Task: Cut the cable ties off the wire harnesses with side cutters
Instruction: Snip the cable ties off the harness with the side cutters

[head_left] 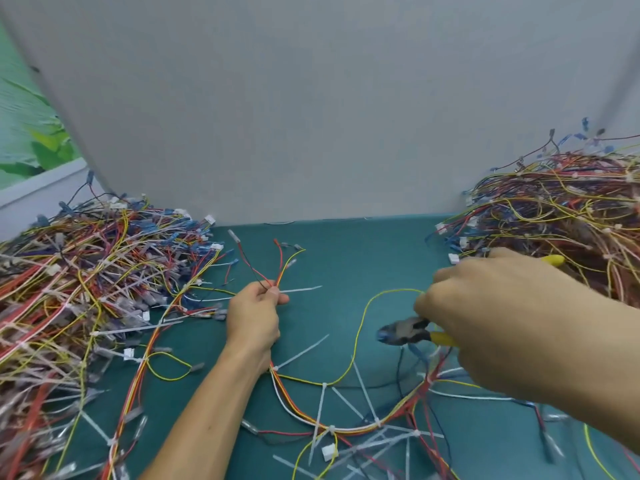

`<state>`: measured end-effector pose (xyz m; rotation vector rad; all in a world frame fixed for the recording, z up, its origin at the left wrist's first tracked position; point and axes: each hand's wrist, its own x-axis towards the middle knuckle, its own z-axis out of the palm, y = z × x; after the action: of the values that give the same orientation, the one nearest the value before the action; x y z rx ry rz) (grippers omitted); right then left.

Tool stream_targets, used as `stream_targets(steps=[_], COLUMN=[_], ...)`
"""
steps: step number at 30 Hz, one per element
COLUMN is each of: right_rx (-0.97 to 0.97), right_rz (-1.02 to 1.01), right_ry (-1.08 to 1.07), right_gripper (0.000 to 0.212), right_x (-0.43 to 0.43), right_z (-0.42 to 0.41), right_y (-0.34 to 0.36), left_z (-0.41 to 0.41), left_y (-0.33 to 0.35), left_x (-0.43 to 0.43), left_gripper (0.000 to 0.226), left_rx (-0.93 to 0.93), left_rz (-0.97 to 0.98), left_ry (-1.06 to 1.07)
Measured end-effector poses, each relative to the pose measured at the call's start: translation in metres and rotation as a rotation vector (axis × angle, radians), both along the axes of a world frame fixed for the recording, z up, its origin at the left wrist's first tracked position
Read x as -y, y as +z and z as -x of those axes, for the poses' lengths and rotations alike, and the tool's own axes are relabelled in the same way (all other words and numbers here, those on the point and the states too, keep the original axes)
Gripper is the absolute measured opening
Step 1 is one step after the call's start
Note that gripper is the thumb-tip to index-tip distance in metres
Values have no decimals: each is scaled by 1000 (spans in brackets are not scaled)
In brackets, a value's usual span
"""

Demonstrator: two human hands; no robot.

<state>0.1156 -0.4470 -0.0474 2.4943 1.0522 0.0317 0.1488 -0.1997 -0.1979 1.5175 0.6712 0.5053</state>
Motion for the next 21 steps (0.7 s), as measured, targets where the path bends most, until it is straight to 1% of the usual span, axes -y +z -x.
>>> stream_targets(steps=[1,2,4,5,7,9,11,12,13,16,17,18,19,20,21], right_rx=[21,17,92,119,159,223,240,246,248,271,271,265,238,178,97], right_rz=[14,66,199,224,260,285,293,279,256,83,10,-59,-124,-195,-249], right_ry=[20,-7,-30,-59,-84,-43,-83,-110,-125,-96,-42,37,137,233,301], right_gripper=[12,6,23,30,35,38,47,49,45,22,20,21,17,12,12], right_x=[1,3,8,13,24,38,56,65,70,71,63,51,36,19,1], right_z=[-4,-5,-8,-12,-15,-22,-28,-33,-37,-47,-45,-43,-41,-38,-33], right_y=[-1,-2,-2,-3,-1,2,12,19,28,46,48,46,38,26,10], left_z=[0,0,0,0,0,1,0,1,1,2,2,2,2,2,2], left_y=[0,0,1,1,1,1,0,0,1,1,1,2,2,2,2], left_x=[0,0,-1,-1,-1,-1,-1,-1,-1,0,1,0,0,0,0], left_gripper=[15,15,13,13,14,13,13,13,13,15,15,15,15,15,15], left_rx=[-2,-4,-5,-3,0,0,0,-1,-4,-10,-9,-8,-9,-10,-11], left_rz=[-3,-7,-11,-12,-13,-17,-21,-23,-26,-26,-25,-25,-24,-21,-16], left_ry=[-3,-4,1,0,-1,-1,-6,-9,-9,-4,-5,-5,-4,-3,-2])
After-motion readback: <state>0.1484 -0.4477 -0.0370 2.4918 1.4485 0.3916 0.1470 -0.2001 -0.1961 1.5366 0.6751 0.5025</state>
